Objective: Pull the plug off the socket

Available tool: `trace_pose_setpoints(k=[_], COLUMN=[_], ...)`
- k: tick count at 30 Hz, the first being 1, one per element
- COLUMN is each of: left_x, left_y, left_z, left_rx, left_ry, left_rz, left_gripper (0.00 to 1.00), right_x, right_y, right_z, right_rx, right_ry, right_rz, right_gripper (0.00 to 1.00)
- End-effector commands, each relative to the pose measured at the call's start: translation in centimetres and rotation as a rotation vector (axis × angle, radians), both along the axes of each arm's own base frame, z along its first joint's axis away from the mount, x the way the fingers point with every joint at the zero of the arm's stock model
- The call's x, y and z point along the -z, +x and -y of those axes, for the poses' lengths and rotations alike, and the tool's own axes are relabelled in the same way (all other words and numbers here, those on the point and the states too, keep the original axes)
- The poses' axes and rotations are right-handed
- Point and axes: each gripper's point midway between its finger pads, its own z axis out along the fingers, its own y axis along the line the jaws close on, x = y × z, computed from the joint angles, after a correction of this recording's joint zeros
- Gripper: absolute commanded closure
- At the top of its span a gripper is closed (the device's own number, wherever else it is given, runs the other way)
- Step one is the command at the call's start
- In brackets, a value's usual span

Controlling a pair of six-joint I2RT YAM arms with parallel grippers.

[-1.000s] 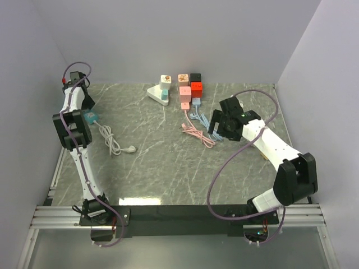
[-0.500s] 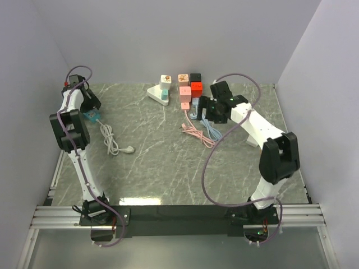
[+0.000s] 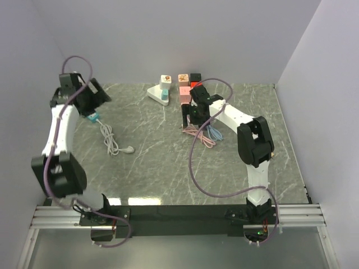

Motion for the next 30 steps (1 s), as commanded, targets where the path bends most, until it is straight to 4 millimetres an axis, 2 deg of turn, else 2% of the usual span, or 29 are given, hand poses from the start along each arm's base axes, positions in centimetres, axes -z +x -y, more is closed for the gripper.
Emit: trace_pose_setpoints(k=[1,2,5,8,13,17,19,20,23,26,27,28,29,30], left_x=[-0.6,-0.1,0.8,1.5,1.2,0.7,0.6,0.4,0.4,0.4,0.4,0.3,0.5,0.5], left_y=[-3.6,-5.3,-8.2,-10.1,-10.7,-10.6,-10.5,-10.6,-10.9,-11.3,-11.3,-11.3,-11.4,-11.4], left_z=[6.7,7.5,8.7,8.4,7.5,8.1,8.2,8.2,8.2,7.8,7.7,7.7,7.7,7.7], left_rx=[0.158,0.168,0.174,0.161,0.156,0.184,0.184,0.184,0.188,0.179,0.177,0.179,0.179,0.179], left_ry=[-0.12,-0.13,-0.166,-0.14,-0.078,-0.107,-0.112,-0.112,-0.102,-0.081,-0.077,-0.079,-0.08,-0.082], left_rz=[0.048,0.045,0.04,0.027,0.028,0.026,0.032,0.04,0.039,0.038,0.04,0.048,0.048,0.049], left_gripper=[0.01,0.01,0.01,0.01,0.01,0.0,0.01,0.01,0.01,0.01,0.01,0.01,0.01,0.01], right_x=[-1.2,-0.8,0.5,1.5,3.4,4.5,4.8,4.9,4.7,3.9,2.8,3.6,3.6,3.8], right_y=[2.2,2.2,1.5,0.5,-1.7,-3.1,-4.0,-4.3,-5.9,-8.8,-9.9,-12.2,-13.6,-15.6], right_z=[-0.6,-0.7,-1.4,-1.8,-2.5,-3.3,-3.5,-3.7,-4.1,-4.7,-5.2,-5.3,-5.5,-5.0], right_rx=[-0.03,-0.042,-0.085,-0.105,-0.117,-0.127,-0.13,-0.136,-0.149,-0.172,-0.193,-0.198,-0.211,-0.222], right_ry=[0.004,0.008,0.031,0.056,0.057,0.066,0.06,0.068,0.079,0.09,0.118,0.107,0.105,0.096], right_rz=[0.06,0.05,0.013,-0.025,-0.083,-0.108,-0.119,-0.129,-0.157,-0.179,-0.182,-0.225,-0.236,-0.261], right_gripper=[0.14,0.18,0.32,0.4,0.41,0.45,0.55,0.68,0.85,0.87,0.88,0.88,0.89,0.89])
